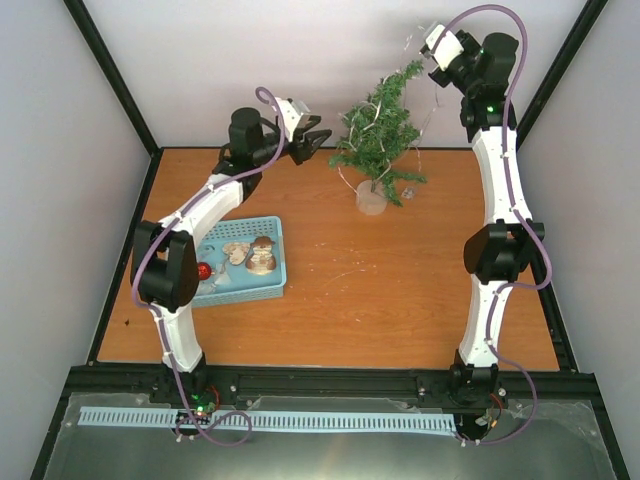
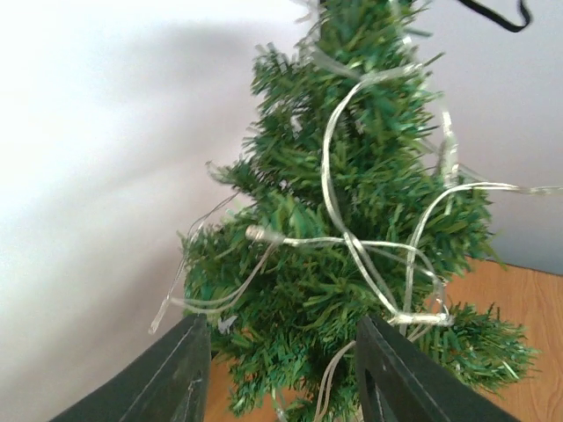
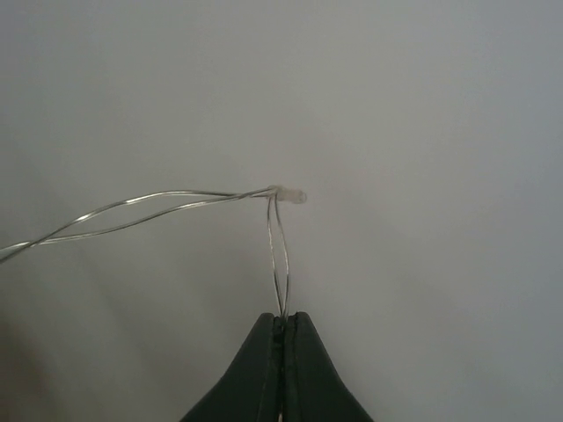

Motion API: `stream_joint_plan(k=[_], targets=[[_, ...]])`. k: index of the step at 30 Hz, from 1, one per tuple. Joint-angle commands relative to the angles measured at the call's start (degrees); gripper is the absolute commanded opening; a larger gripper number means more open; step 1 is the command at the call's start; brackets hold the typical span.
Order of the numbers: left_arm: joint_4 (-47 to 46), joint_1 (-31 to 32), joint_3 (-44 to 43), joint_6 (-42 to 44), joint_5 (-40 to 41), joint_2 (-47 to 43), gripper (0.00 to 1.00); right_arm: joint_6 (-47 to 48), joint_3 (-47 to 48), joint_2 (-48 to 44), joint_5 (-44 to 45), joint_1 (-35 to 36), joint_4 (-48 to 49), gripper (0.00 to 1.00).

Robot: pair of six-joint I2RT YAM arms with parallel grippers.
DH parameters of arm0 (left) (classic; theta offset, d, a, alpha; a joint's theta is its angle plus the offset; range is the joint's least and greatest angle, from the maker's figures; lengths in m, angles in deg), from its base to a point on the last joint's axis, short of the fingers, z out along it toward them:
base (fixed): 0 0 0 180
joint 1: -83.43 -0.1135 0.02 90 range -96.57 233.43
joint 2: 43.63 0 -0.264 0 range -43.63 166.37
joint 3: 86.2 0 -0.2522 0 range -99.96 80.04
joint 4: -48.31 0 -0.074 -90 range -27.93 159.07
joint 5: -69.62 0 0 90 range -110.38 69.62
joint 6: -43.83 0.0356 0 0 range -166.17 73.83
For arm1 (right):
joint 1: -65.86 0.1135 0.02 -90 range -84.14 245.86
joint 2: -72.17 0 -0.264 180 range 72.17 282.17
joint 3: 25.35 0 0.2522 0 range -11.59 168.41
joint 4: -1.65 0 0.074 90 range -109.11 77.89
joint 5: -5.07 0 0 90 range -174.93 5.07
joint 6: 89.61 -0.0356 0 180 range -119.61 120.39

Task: Decorate the small christmas tree
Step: Wrap the decoration item around the Christmas tree.

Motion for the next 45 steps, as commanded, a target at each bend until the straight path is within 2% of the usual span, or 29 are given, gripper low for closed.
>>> stream_joint_plan(k=[1, 6, 10, 19, 28, 34, 40, 45], targets=[[4.85, -0.08, -5.42, 9.69, -6.07, 1.95, 0.45, -0.72, -0.37, -2.86, -1.04, 0.02, -0.06, 0.03], [11.98, 0.71, -12.98, 10.81, -10.59, 6.57, 0.43, -0.43, -0.39, -2.85, -0.95, 0.02, 0.07, 0.03], [14.70, 1.02, -13.25, 16.05, -16.33, 8.58, 0.43, -0.28, -0.52, -3.07, -0.99, 0.02, -0.24, 0.03], [14.40, 1.05, -14.14, 20.48, -15.79, 12.38, 0.40, 0.30, -0.63, -3.36, -1.37, 0.02, -0.65, 0.03], [10.43, 1.37, -15.19, 19.04, -16.76, 14.47, 0.29, 0.58, -0.62, -3.51, -1.17, 0.02, -0.64, 0.03], [6.73, 1.45, -14.44, 15.94, -16.54, 13.33, 0.01, 1.11, -0.63, -3.21, -0.74, -0.03, -1.20, 0.03], [1.73, 1.40, -13.51, 9.37, -15.67, 11.34, 0.01, -0.35, -0.63, -3.02, 1.15, -0.39, -0.83, 0.03], [-0.62, 1.16, -12.98, 4.78, -11.73, 9.65, 0.01, -3.87, -0.47, -3.02, 2.16, -1.58, 0.42, 0.03]])
